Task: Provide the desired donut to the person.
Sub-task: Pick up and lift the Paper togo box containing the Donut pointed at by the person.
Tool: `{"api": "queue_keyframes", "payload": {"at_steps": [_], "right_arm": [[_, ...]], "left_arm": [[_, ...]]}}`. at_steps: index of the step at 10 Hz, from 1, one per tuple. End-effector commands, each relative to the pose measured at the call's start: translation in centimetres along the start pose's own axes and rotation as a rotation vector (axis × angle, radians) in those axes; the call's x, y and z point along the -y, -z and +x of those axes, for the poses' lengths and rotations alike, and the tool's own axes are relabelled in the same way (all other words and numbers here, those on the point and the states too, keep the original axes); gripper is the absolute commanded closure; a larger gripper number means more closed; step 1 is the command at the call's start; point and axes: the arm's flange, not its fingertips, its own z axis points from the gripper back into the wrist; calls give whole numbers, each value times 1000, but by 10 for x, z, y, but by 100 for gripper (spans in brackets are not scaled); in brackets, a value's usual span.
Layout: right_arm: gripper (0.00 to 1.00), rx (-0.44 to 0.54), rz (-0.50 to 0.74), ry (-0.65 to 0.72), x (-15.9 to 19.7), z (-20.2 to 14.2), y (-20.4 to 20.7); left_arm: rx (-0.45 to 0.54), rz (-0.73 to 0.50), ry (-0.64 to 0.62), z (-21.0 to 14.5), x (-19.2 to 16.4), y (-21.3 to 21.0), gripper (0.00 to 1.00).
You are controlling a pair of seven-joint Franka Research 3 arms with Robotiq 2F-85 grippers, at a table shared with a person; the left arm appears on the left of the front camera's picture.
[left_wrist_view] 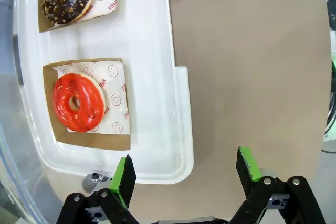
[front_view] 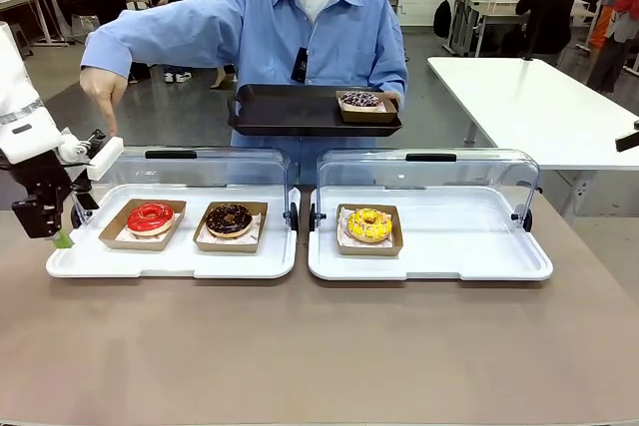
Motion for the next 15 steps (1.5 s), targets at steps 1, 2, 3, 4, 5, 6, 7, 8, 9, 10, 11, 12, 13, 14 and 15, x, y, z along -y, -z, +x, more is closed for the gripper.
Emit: {"api": "queue_keyframes", "payload": {"at_steps": [1,2,3,4,5,6,7,8,9,10,11,12,13,14,15], "right_arm": [[0,4,7,-1,-1,1,0],[0,4,7,-1,-1,1,0],[0,4,7,-1,-1,1,0],[0,4,7,-1,-1,1,0],[0,4,7,-1,-1,1,0],[0,4,7,-1,-1,1,0],[0,4,7,-1,-1,1,0],[0,4,7,-1,-1,1,0],[0,4,7,-1,-1,1,0],[0,4,7,-1,-1,1,0],[0,4,7,-1,-1,1,0],[0,4,7,-1,-1,1,0],[0,4,7,-1,-1,1,0],[0,4,7,-1,-1,1,0],[0,4,7,-1,-1,1,0]], "left_arm": [[-2,-15,-14,1,1,-1,0],[-2,-15,-14,1,1,-1,0],[-2,-15,-14,1,1,-1,0],[-2,-15,-14,1,1,-1,0],[-2,-15,-14,1,1,-1,0],[-2,-15,-14,1,1,-1,0],[2,-6,-4,-1,1,0,0],[-27,-26,6,-6,-7,13,0],[-62,-25,15,-7,-12,23,0],[-74,-40,24,-8,-18,31,0],[-91,-36,23,-10,-25,38,0],[-101,-41,20,-14,-33,45,0],[-106,-45,12,-17,-42,54,0],[-91,-47,6,-21,-50,62,0],[-83,-44,12,-23,-55,69,0]]}}
